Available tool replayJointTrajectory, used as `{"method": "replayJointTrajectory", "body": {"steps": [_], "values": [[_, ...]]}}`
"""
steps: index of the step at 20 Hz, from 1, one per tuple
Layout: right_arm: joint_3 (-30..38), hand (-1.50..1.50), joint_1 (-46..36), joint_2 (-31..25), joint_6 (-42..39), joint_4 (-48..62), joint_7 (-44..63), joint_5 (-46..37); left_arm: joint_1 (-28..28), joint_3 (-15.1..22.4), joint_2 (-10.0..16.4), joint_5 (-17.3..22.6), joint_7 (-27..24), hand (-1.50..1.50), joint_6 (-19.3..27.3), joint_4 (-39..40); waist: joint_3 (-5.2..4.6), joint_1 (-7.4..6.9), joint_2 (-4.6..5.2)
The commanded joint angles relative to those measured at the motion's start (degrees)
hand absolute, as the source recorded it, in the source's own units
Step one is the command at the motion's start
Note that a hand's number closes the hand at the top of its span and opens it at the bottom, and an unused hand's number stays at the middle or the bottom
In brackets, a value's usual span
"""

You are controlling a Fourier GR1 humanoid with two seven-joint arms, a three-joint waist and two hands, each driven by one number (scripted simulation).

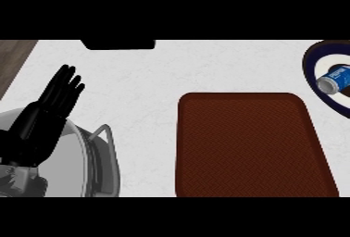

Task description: Pick the can from the tray and place it in the plate

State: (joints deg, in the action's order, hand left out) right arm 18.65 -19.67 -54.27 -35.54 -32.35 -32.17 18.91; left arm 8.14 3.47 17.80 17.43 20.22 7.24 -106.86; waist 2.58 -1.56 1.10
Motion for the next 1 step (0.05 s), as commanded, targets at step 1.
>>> {"method": "replayJointTrajectory", "body": {"steps": [1], "values": [[0.09, -1.50, 1.61, -0.87, -6.50, 0.64, -6.94, -0.34, -7.87, 3.19, -1.32, -0.51, 2.98, 0.00, -0.33, 8.27, -1.54, 0.55, 1.70]]}}
